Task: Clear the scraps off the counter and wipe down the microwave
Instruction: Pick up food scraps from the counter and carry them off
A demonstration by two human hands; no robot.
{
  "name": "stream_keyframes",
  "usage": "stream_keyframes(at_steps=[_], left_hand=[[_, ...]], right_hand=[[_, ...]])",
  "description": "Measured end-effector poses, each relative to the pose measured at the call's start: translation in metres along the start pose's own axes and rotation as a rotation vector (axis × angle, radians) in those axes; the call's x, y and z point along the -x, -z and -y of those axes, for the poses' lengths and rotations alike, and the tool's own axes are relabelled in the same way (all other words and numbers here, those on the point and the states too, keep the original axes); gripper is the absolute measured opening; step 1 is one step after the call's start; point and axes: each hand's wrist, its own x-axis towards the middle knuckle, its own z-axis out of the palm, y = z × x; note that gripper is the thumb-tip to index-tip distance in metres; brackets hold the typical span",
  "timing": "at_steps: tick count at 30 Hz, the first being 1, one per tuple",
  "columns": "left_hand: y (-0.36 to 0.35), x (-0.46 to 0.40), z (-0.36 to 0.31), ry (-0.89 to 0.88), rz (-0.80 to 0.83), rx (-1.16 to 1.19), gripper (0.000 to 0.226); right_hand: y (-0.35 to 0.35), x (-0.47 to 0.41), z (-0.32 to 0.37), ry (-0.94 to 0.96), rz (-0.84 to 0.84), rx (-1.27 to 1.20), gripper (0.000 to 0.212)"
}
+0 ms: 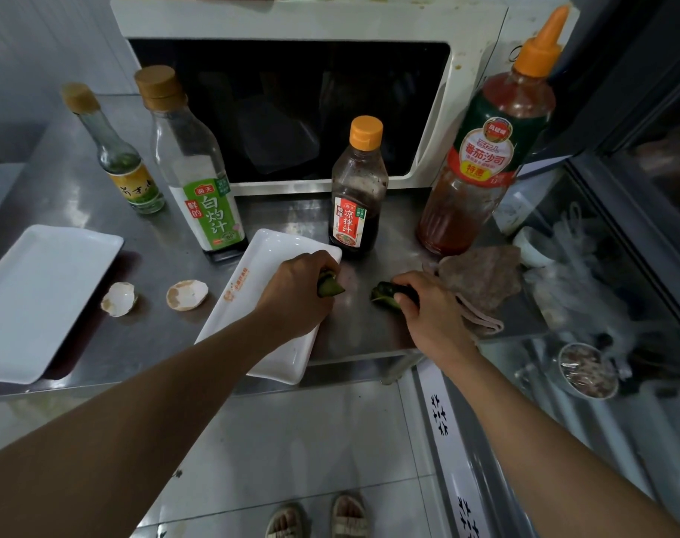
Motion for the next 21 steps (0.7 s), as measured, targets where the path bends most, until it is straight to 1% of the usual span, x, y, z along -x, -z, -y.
stream_keyframes(at_steps=[3, 7, 10, 14, 21], left_hand=[[0.000, 0.001, 0.002, 0.000, -0.005, -0.004, 0.030], [0.000, 0.002, 0.002, 0.001, -0.005, 0.008, 0.030], [-0.001, 0.002, 0.002, -0.002, -0.010, 0.000, 0.031], [-0.002, 0.002, 0.003, -0.003, -0.009, 0.004, 0.030], [-0.003, 0.001, 0.006, 0.001, -0.024, 0.015, 0.028]], right_hand=[[-0.003, 0.002, 0.000, -0.003, 0.006, 0.028, 0.026], [-0.006, 0.002, -0.002, 0.021, 0.057, 0.079, 0.043], [-0.008, -0.002, -0.003, 0.028, 0.067, 0.145, 0.048], [-0.010, -0.007, -0.002, 0.029, 0.067, 0.188, 0.047], [-0.012, -0.012, -0.001, 0.044, 0.078, 0.206, 0.033]])
